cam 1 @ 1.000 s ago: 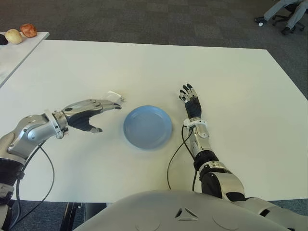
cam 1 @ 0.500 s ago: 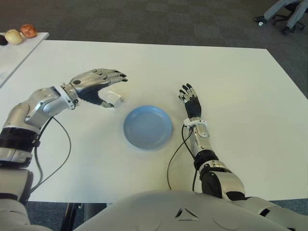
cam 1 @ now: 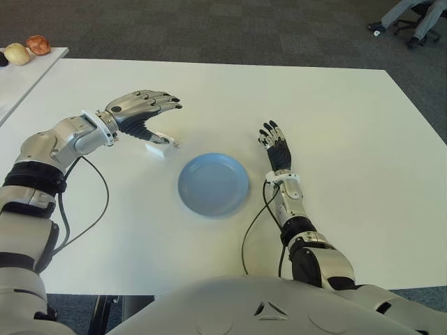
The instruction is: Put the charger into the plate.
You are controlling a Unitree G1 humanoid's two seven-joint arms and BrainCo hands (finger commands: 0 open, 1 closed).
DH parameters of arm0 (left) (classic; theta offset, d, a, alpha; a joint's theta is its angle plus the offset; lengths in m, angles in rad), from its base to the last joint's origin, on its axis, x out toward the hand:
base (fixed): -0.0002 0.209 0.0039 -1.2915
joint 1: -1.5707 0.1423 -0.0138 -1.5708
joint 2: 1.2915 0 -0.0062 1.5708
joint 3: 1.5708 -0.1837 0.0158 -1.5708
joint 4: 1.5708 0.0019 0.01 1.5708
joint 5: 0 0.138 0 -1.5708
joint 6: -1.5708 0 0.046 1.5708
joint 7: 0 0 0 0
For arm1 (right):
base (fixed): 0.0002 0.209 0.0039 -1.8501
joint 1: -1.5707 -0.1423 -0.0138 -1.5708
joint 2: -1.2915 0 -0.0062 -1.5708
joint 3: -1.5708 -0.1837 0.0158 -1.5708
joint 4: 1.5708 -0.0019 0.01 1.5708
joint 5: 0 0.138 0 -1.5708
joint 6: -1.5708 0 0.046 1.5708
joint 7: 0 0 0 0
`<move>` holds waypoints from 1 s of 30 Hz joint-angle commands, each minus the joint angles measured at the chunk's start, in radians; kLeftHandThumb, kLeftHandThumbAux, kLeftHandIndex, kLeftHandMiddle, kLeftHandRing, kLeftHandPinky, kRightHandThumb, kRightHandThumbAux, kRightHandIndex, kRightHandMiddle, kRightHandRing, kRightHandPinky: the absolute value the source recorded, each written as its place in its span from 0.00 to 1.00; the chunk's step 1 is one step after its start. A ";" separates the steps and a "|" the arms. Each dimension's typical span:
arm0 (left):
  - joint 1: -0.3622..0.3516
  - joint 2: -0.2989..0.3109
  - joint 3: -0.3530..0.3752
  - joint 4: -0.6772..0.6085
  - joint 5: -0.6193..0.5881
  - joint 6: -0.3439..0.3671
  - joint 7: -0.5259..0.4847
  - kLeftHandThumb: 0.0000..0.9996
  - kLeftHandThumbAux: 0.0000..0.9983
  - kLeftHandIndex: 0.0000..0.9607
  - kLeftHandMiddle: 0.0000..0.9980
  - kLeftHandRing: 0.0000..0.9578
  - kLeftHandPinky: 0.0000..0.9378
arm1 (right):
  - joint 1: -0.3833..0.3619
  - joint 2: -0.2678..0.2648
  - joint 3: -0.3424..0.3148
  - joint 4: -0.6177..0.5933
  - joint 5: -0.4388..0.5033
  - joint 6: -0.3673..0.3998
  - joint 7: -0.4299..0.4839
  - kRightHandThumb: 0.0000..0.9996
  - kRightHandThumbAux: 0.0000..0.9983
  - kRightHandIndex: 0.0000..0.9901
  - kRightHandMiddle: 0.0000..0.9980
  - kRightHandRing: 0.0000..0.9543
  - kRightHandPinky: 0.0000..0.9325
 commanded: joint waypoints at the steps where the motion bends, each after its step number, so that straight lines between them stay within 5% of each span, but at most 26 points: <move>1: -0.010 -0.008 -0.051 0.051 0.057 0.000 0.072 0.17 0.45 0.00 0.05 0.03 0.01 | 0.075 0.002 -0.010 0.063 0.013 0.048 -0.013 0.09 0.72 0.09 0.13 0.12 0.17; 13: -0.087 -0.018 -0.178 0.141 0.162 0.003 0.159 0.16 0.42 0.00 0.02 0.00 0.00 | 0.074 0.003 -0.013 0.060 0.013 0.052 -0.010 0.10 0.72 0.09 0.13 0.13 0.17; 30: -0.239 -0.041 -0.446 0.327 0.381 0.029 0.216 0.32 0.21 0.00 0.00 0.00 0.00 | 0.082 0.001 -0.016 0.047 0.015 0.051 -0.007 0.11 0.72 0.09 0.13 0.13 0.17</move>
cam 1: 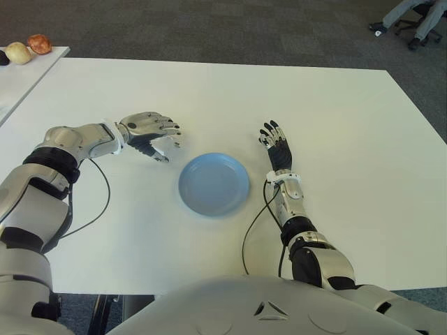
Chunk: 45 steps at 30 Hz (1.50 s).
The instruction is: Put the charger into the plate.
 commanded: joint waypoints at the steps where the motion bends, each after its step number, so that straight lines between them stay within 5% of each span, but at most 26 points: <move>1: -0.041 -0.005 -0.074 0.038 0.065 0.007 0.004 0.32 0.21 0.00 0.00 0.00 0.00 | 0.082 0.000 -0.008 0.048 0.015 0.051 -0.006 0.11 0.72 0.09 0.13 0.13 0.17; 10: -0.081 -0.073 -0.185 0.172 0.135 0.100 0.070 0.36 0.20 0.00 0.00 0.00 0.00 | 0.094 -0.001 -0.009 0.029 0.019 0.055 0.004 0.10 0.73 0.08 0.12 0.12 0.17; 26: -0.129 -0.105 -0.318 0.226 0.169 0.133 0.135 0.39 0.21 0.00 0.00 0.00 0.00 | 0.118 0.002 -0.008 -0.010 0.028 0.058 0.008 0.13 0.75 0.08 0.13 0.13 0.18; 45: -0.141 -0.129 -0.369 0.285 0.149 0.168 0.144 0.37 0.21 0.00 0.00 0.00 0.00 | 0.138 0.004 -0.003 -0.046 0.029 0.067 0.006 0.15 0.76 0.08 0.13 0.13 0.19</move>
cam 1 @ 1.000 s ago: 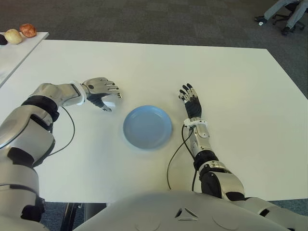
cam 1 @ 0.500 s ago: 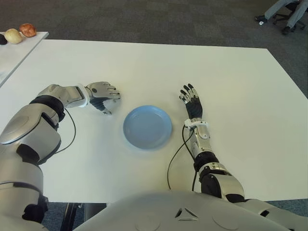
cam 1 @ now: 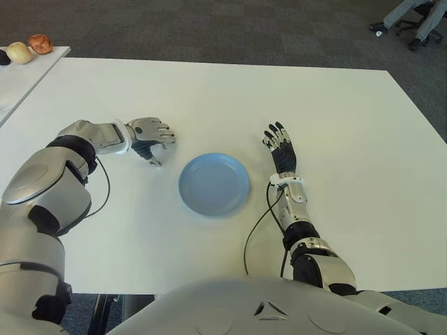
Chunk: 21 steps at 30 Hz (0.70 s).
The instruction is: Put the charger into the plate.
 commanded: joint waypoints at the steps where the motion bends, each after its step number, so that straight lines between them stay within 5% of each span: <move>1: 0.015 -0.021 -0.014 0.026 0.004 0.015 -0.012 0.37 0.21 0.00 0.00 0.00 0.01 | 0.083 0.007 -0.003 0.037 0.014 0.062 -0.008 0.15 0.76 0.08 0.13 0.13 0.19; 21: 0.056 -0.021 0.032 0.058 -0.092 0.033 0.003 0.39 0.20 0.00 0.00 0.00 0.03 | 0.081 0.000 -0.011 0.042 0.030 0.060 0.010 0.15 0.75 0.09 0.14 0.14 0.20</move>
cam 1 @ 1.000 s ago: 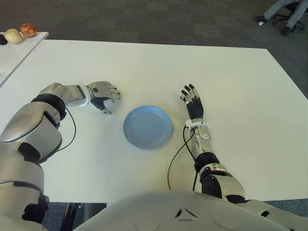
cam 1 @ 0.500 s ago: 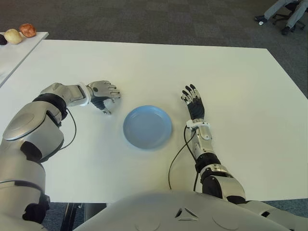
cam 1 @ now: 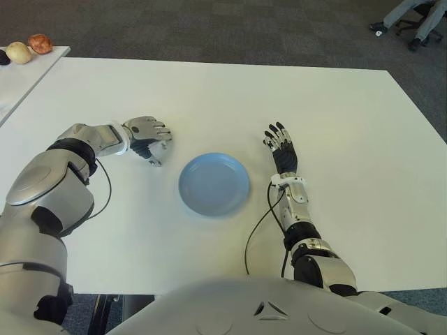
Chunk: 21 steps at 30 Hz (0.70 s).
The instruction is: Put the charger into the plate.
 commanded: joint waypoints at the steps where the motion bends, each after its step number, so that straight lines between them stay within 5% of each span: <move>1: 0.039 -0.008 0.009 0.009 -0.015 0.002 0.007 0.39 0.21 0.00 0.00 0.00 0.03 | 0.076 0.003 -0.009 0.054 0.018 0.051 -0.002 0.15 0.75 0.09 0.14 0.14 0.20; 12: 0.069 0.014 0.110 0.000 -0.122 -0.001 0.017 0.40 0.19 0.00 0.00 0.00 0.01 | 0.074 -0.001 -0.006 0.062 0.013 0.048 0.000 0.16 0.74 0.08 0.14 0.14 0.20; 21: 0.109 0.077 0.260 -0.168 -0.260 -0.026 -0.026 0.39 0.15 0.00 0.00 0.00 0.00 | 0.071 -0.003 -0.003 0.071 0.007 0.045 -0.007 0.19 0.74 0.07 0.14 0.15 0.21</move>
